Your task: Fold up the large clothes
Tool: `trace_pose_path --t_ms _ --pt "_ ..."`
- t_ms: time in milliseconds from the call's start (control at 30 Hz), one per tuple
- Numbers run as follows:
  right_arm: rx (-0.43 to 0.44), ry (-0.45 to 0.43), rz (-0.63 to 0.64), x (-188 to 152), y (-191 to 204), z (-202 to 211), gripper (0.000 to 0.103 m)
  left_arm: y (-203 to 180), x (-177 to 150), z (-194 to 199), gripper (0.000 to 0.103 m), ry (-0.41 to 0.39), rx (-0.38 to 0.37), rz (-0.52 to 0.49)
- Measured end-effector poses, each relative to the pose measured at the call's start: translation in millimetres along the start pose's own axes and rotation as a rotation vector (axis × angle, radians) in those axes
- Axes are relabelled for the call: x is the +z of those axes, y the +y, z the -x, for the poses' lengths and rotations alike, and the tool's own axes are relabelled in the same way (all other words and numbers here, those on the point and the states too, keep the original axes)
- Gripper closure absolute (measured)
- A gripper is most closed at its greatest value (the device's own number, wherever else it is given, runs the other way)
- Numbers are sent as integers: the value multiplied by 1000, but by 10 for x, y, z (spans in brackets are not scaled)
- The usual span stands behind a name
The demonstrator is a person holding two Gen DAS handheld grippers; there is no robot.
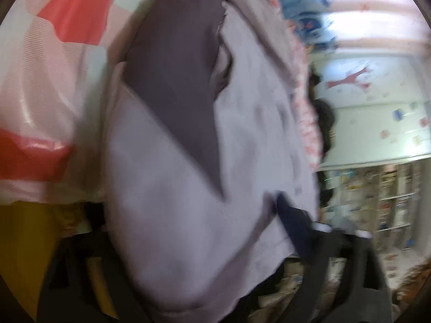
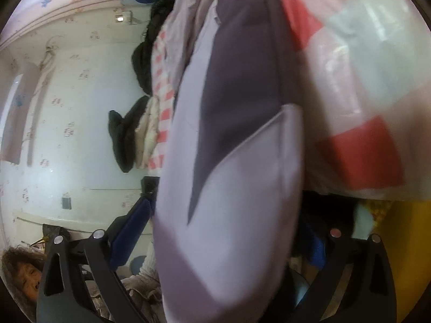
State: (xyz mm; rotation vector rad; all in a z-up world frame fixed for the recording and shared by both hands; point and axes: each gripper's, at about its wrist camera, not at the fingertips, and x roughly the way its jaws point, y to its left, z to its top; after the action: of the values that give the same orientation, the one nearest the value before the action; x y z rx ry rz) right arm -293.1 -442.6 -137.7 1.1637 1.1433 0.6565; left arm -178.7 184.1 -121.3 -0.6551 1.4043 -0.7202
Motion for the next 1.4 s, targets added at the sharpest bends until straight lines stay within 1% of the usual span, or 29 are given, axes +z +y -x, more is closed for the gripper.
trace_pose_path --t_ms 33,67,100,133,167,200,300,333,433,467,500,533,567,600,633,667,700,733,767,800,867,933,967,1000,1033,1067,1100,1200,1400 --pt "4 -4 2 -7 4 -35 25 -17 -33 22 55 4 33 -3" --pt "15 -8 10 -26 9 -74 49 -44 -60 60 73 -4 53 -8" --pt "23 -11 12 -37 13 -115 59 -75 -74 103 80 -14 68 -9" --pt "9 -17 22 -54 18 -115 62 -138 -97 159 83 -32 83 -20" --pt "1 -28 41 -73 42 -126 68 -197 -117 197 86 -44 95 -34" --pt "11 -45 51 -80 72 -123 71 -274 -146 249 88 -57 102 -48" --pt "51 -106 96 -125 233 -7 76 -538 -268 492 90 -88 70 -104" --pt "69 -128 129 -156 354 70 76 -673 -355 595 90 -95 57 -142" --pt "81 -110 208 -277 602 208 76 -896 -616 787 90 -76 66 -231" --pt "75 -94 221 -318 637 203 76 -912 -693 812 88 -58 82 -257" --pt "56 -68 234 -376 634 217 74 -1008 -720 726 85 -48 124 -281" --pt "35 -57 231 -399 600 216 72 -1010 -760 700 82 -48 171 -289" --pt "17 -45 215 -417 521 220 66 -957 -791 667 70 -58 247 -286" --pt "8 -29 191 -437 428 194 59 -923 -805 639 58 -70 296 -281" --pt "-5 -12 168 -458 299 161 55 -897 -822 620 52 -87 339 -277" --pt "-14 -10 142 -483 181 151 47 -889 -841 605 42 -116 375 -269" --pt "-8 -8 108 -494 67 148 42 -882 -855 604 31 -144 385 -256" --pt "22 -4 69 -504 -61 122 41 -875 -858 593 26 -160 384 -249" --pt "44 -7 50 -516 -125 107 37 -870 -847 591 18 -185 375 -237" --pt "60 -11 34 -521 -166 83 31 -858 -828 586 16 -198 359 -226" --pt "99 -11 23 -514 -184 42 30 -801 -757 506 16 -183 321 -210" --pt "120 -18 30 -480 -147 26 30 -830 -708 423 16 -186 321 -217" --pt "127 -25 39 -462 -118 28 30 -909 -719 304 22 -194 338 -233" --pt "123 -35 59 -467 -114 67 30 -957 -728 293 38 -204 384 -267" --pt "110 -49 77 -472 -83 97 30 -975 -745 287 43 -205 444 -295" --pt "93 -64 95 -471 -37 118 40 -976 -769 263 53 -211 467 -307" --pt "85 -73 109 -492 -2 110 58 -1012 -788 272 61 -221 487 -320" --pt "48 -105 131 -548 34 131 66 -1123 -867 307 71 -252 554 -368" --pt "19 -118 145 -593 103 119 69 -1351 -987 300 77 -311 675 -468"
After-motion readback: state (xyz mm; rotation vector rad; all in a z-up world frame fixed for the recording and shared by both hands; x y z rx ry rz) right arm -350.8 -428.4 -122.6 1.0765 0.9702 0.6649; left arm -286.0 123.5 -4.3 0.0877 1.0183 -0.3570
